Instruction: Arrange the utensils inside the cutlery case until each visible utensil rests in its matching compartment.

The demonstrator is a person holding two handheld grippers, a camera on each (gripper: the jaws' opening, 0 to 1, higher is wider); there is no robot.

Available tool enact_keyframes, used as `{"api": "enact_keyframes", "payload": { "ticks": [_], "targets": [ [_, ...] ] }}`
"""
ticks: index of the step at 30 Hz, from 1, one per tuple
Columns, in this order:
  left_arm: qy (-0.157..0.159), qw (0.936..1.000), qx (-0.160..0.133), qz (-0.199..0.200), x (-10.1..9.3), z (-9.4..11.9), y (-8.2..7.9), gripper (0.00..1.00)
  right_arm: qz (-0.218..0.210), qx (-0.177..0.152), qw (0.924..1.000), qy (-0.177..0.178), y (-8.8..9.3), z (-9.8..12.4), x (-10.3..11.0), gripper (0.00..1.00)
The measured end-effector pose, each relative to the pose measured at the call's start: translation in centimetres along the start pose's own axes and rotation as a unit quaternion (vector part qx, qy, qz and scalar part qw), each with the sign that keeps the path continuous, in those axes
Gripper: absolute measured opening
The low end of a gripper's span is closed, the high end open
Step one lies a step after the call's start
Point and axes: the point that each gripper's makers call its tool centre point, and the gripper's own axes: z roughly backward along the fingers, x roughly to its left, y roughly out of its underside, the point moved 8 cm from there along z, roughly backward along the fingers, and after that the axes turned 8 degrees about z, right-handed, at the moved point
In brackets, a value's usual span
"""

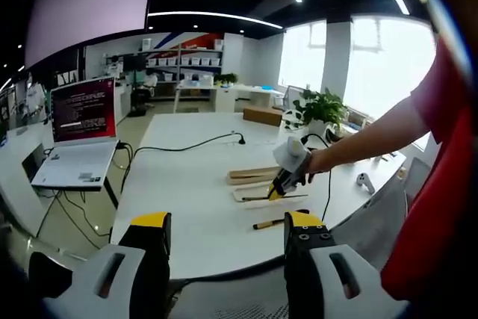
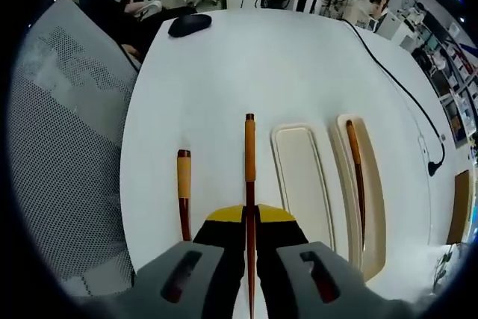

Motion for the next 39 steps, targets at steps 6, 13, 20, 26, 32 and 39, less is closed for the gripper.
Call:
{"api": "enact_keyframes", "payload": {
  "ticks": [6,13,20,26,32,39],
  "targets": [
    [0.000,1.0000,-0.003,0.001,0.2,0.1,0.0,0.62,0.000,-0.003,1.0000,0.003,-0.1,0.4,0.2,0.00],
    [0.000,1.0000,-0.002,0.002,0.1,0.2,0.2,0.62,0.002,-0.007,0.9999,0.012,-0.7,1.0,-0.2,0.00],
    [-0.005,1.0000,0.002,0.006,0.4,0.2,0.6,0.62,0.001,-0.015,0.9997,0.019,-1.1,1.6,-0.7,0.00],
    [-0.009,0.9999,0.001,0.008,0.6,0.1,0.5,0.62,0.001,-0.013,0.9998,0.014,-0.7,1.3,-0.4,0.00],
    [-0.016,0.9998,-0.003,0.013,0.9,0.2,0.3,0.62,-0.003,-0.020,0.9997,0.017,-0.6,2.0,-1.4,0.00],
    [-0.017,0.9998,0.004,0.012,0.8,0.1,0.6,0.62,-0.001,-0.022,0.9995,0.021,-0.6,2.9,-2.6,0.00]
  ]
}}
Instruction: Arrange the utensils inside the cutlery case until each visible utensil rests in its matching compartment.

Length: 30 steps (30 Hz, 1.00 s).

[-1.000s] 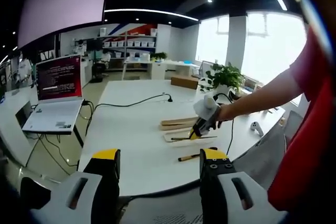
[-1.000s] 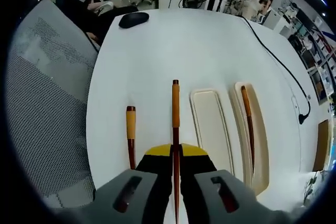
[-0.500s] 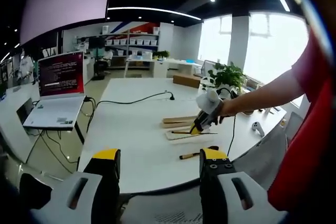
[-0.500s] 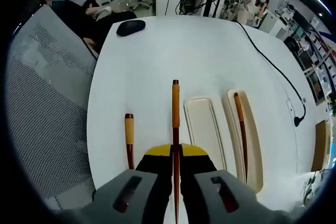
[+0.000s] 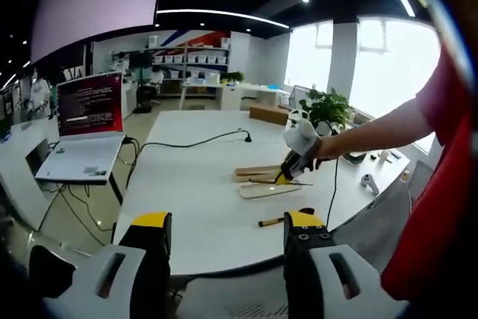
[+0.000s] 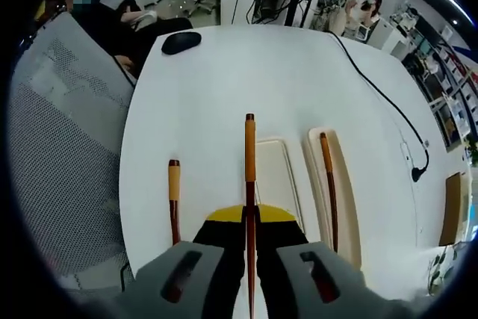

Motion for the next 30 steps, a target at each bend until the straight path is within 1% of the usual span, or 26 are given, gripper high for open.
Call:
{"api": "enact_keyframes", "payload": {
  "ticks": [7,18,26,30],
  "targets": [
    [-0.001,1.0000,-0.002,0.001,0.1,-0.2,-0.2,0.62,-0.002,-0.005,1.0000,0.008,0.1,1.1,-1.6,0.00],
    [0.002,1.0000,0.003,0.003,0.0,-0.6,-0.1,0.62,0.013,-0.007,0.9998,0.013,-0.3,2.6,-3.4,0.00],
    [0.012,0.9999,0.009,-0.003,-0.4,-1.2,-0.3,0.62,0.023,-0.007,0.9996,0.013,-0.6,3.2,-4.1,0.00],
    [0.017,0.9998,0.007,-0.004,-0.5,-1.4,-0.6,0.62,0.022,-0.009,0.9996,0.017,-0.8,3.7,-5.0,0.00]
  ]
}}
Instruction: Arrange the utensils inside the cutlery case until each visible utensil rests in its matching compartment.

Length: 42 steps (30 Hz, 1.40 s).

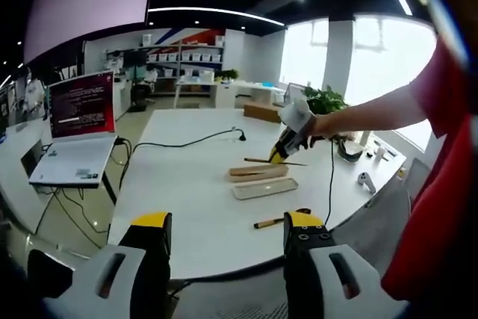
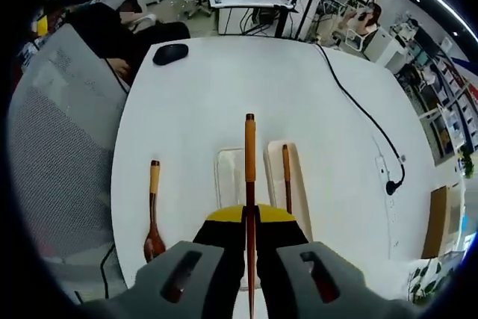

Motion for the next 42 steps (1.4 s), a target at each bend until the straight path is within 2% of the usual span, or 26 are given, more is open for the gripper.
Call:
{"api": "enact_keyframes", "payload": {
  "ticks": [7,11,17,34,40,42],
  "targets": [
    [0.003,1.0000,0.006,-0.003,0.0,-0.2,0.0,0.62,-0.003,-0.004,0.9999,0.009,-0.3,0.7,-1.8,0.00],
    [0.001,1.0000,0.007,0.000,0.2,-0.2,0.1,0.62,-0.013,-0.019,0.9997,0.010,-0.6,0.6,-1.9,0.00],
    [-0.003,0.9999,0.011,0.003,0.4,-0.3,0.3,0.62,0.006,-0.020,0.9997,0.010,-0.7,0.1,-2.5,0.00],
    [-0.009,0.9997,0.020,0.009,0.7,-1.0,0.5,0.61,0.012,-0.030,0.9994,0.009,-1.9,0.3,-5.6,0.00],
    [-0.011,0.9995,0.030,-0.003,0.7,-1.1,0.5,0.61,0.004,-0.037,0.9993,0.003,-1.3,-0.8,-6.3,0.00],
    [-0.013,0.9994,0.030,0.007,0.9,-1.1,0.4,0.61,0.002,-0.035,0.9994,-0.002,-0.9,-1.3,-6.5,0.00]
  ]
}}
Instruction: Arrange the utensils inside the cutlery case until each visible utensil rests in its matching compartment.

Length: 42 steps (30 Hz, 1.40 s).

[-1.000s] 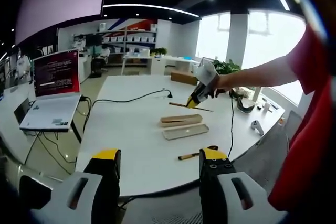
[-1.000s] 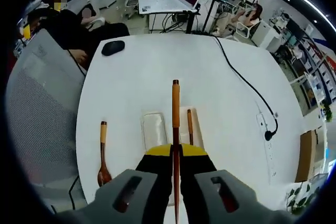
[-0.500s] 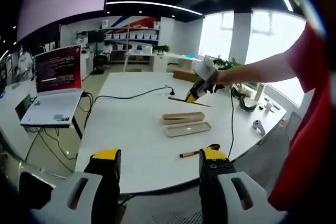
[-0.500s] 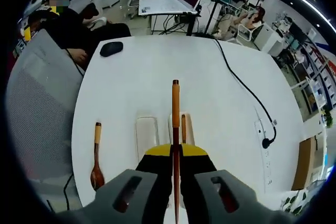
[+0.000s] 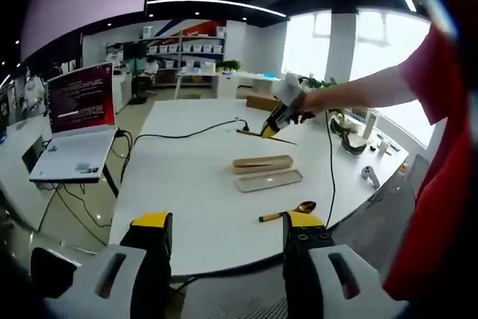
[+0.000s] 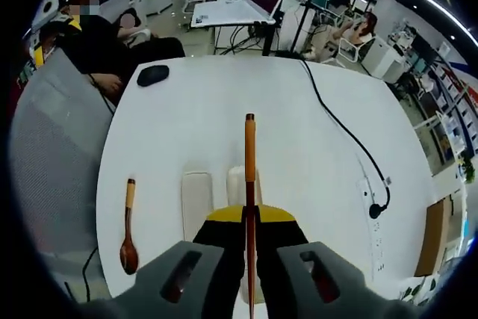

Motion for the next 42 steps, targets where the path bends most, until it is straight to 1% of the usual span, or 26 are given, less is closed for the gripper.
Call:
{"api": "enact_keyframes", "payload": {
  "ticks": [3,9,12,17,20,21,23,25,31,32,33,36,40,42],
  "targets": [
    [-0.006,1.0000,0.005,-0.003,0.2,0.0,0.1,0.61,0.001,0.002,1.0000,-0.006,0.3,-0.7,-0.1,0.00],
    [-0.013,0.9999,0.007,0.000,0.4,-0.1,-0.2,0.61,0.006,-0.001,0.9999,-0.015,-0.1,-1.4,-0.7,0.00],
    [-0.017,0.9998,0.011,0.000,0.6,-0.3,-0.2,0.61,-0.001,-0.009,0.9998,-0.017,-0.1,-1.7,-1.0,0.00],
    [-0.015,0.9998,0.011,0.006,0.5,-0.6,-0.4,0.62,0.005,-0.013,0.9994,-0.033,0.5,-2.8,-1.0,0.00],
    [-0.007,0.9999,0.012,0.002,0.2,-0.6,-0.5,0.62,-0.007,-0.011,0.9992,-0.036,1.1,-3.2,-1.2,0.00],
    [0.000,1.0000,0.006,-0.005,0.0,-0.5,-0.7,0.62,-0.010,-0.011,0.9992,-0.037,1.2,-3.4,-1.2,0.00],
    [0.000,0.9999,-0.004,-0.010,0.0,-0.3,-1.0,0.63,-0.011,-0.011,0.9992,-0.038,1.3,-3.7,-1.0,0.00],
    [0.001,0.9999,-0.009,-0.006,0.1,-0.3,-1.1,0.65,-0.013,-0.012,0.9991,-0.039,1.4,-3.9,-0.9,0.00],
    [0.000,0.9999,-0.011,-0.003,0.5,-0.2,-1.1,0.67,-0.011,-0.013,0.9990,-0.042,1.6,-4.6,-0.4,0.00],
    [0.002,1.0000,-0.010,-0.002,0.4,-0.1,-1.0,0.67,-0.008,-0.012,0.9990,-0.042,1.7,-4.7,-0.3,0.00],
    [0.001,1.0000,-0.008,-0.002,0.4,-0.1,-0.9,0.68,-0.006,-0.004,0.9991,-0.042,2.0,-4.9,-0.4,0.00],
    [-0.006,1.0000,0.001,-0.007,0.5,0.0,-0.5,0.70,-0.004,0.003,0.9992,-0.041,2.5,-5.2,-0.4,0.00],
    [-0.006,1.0000,0.004,0.007,0.5,-0.1,-0.3,0.70,0.001,0.012,0.9991,-0.042,3.0,-5.7,-0.1,0.00],
    [-0.006,0.9999,0.006,0.006,0.5,-0.2,-0.3,0.71,-0.002,0.014,0.9989,-0.045,3.3,-6.3,0.1,0.00]
  ]
}}
